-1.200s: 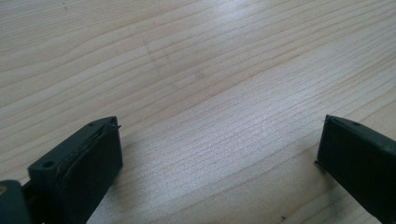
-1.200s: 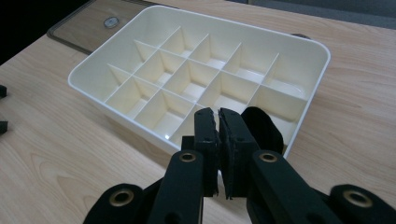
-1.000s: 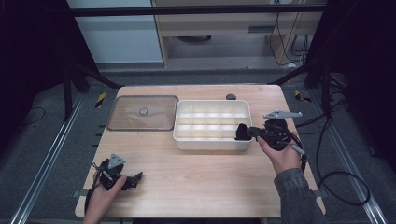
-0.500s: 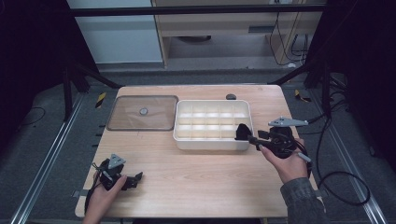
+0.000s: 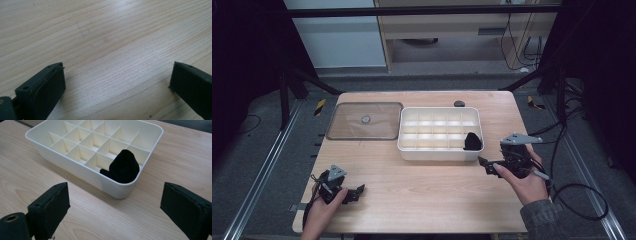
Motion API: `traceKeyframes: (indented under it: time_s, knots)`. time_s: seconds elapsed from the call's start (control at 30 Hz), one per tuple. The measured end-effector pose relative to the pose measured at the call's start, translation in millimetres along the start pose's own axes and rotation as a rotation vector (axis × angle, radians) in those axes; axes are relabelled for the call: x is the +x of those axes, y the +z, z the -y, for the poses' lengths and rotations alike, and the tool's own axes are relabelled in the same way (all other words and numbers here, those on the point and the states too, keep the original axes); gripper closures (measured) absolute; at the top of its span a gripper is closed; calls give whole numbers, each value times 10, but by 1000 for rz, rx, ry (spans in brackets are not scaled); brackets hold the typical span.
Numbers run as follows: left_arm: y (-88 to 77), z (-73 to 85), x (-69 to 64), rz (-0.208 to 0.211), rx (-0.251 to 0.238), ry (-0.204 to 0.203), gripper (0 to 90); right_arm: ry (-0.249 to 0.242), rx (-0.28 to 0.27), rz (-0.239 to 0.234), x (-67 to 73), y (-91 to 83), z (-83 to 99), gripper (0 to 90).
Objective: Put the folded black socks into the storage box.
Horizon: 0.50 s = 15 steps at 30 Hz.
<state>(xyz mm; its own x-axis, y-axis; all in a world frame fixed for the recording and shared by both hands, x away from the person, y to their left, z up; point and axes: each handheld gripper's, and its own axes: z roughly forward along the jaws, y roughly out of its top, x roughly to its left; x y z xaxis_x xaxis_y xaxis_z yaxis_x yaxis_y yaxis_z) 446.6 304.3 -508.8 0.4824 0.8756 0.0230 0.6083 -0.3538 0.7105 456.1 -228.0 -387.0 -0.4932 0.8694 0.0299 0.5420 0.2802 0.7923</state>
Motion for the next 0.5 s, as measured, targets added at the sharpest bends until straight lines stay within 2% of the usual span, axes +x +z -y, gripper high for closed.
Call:
traceKeyframes:
  time_s: [0.17,0.5]
  knots:
    - [0,0,0,0,0,1,0,16,-3,7,-93,-43,115,85]
    - [0,0,-1,-1,0,0,0,35,74,49,-273,-32,390,170]
